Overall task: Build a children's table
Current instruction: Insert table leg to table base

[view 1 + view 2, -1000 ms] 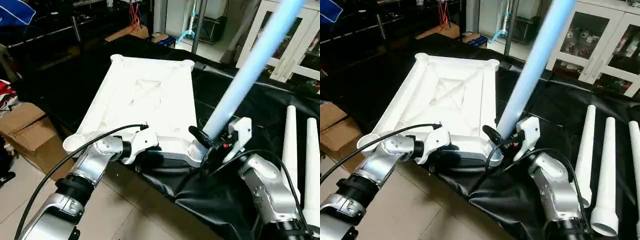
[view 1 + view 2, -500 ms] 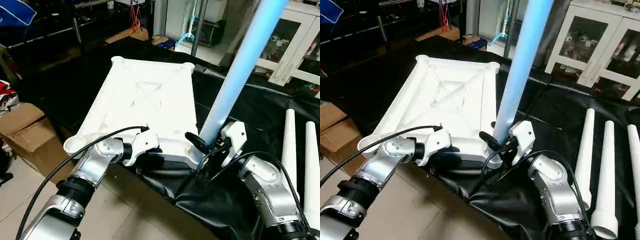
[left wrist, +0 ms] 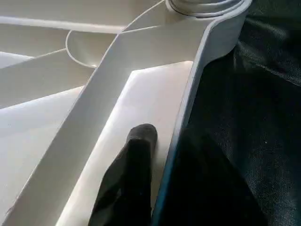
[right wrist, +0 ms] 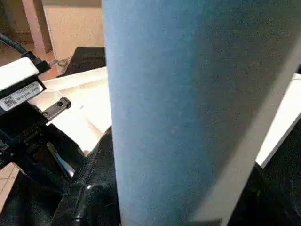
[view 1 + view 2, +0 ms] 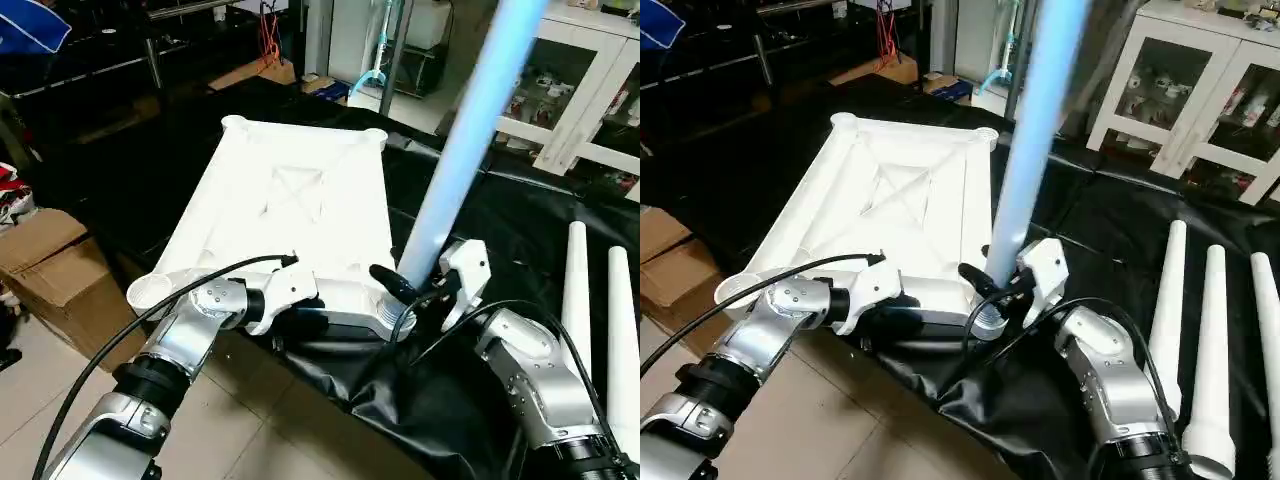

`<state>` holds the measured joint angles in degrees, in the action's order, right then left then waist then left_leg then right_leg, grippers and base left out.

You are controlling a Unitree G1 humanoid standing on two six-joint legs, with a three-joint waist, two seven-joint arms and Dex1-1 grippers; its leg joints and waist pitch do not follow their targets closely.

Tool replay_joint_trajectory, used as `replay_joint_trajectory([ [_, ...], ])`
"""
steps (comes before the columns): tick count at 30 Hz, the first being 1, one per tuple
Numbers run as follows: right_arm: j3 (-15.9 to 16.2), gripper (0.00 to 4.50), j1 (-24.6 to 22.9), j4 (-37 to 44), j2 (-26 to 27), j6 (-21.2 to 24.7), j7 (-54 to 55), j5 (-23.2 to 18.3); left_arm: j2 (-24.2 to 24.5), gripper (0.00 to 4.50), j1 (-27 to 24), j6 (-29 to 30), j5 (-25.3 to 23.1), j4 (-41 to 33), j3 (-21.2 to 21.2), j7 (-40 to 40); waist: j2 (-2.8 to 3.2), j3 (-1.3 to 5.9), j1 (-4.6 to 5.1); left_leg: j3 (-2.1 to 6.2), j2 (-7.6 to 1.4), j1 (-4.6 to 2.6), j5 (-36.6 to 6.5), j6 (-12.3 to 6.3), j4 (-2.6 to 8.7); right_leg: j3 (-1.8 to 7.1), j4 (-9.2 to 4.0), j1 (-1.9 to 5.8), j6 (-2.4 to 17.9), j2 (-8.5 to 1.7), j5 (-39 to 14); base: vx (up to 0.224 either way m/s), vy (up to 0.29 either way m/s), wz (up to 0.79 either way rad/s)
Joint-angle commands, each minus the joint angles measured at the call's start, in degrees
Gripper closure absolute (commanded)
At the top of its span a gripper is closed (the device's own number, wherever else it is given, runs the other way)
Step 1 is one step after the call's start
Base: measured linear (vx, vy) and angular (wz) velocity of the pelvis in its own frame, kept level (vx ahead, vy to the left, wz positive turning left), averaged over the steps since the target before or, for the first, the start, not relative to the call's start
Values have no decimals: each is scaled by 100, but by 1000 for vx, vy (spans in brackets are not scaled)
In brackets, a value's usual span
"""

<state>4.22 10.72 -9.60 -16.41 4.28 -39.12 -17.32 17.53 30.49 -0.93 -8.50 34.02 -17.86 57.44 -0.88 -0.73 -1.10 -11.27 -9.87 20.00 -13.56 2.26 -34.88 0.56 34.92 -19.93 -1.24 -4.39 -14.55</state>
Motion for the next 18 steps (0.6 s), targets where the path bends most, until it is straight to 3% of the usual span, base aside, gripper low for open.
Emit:
replay_joint_trajectory([
  [1, -71, 265, -372, -929, -159, 605, 230, 286, -48, 374, 10, -74, 174, -82, 83, -53, 53, 78, 66, 194, -376, -74, -1743, 179, 633, 146, -477, -63, 1173, -320, -612, 0, 0, 0],
  [12, -76, 265, -422, -775, -38, 511, 496, 324, -100, 374, -72, 40, 161, -146, 90, -201, 59, 60, 87, 197, -383, -72, -1899, 246, 672, 157, -525, -101, 1066, -322, -880, 0, 0, 0],
  [18, -378, 265, -96, -1190, 265, 362, 1845, 736, -391, 374, 114, 442, 164, -79, 242, -718, 73, 78, 160, 205, -378, -48, -1719, 345, 683, 143, -508, -83, 1068, -317, -683, 0, 0, 0],
])
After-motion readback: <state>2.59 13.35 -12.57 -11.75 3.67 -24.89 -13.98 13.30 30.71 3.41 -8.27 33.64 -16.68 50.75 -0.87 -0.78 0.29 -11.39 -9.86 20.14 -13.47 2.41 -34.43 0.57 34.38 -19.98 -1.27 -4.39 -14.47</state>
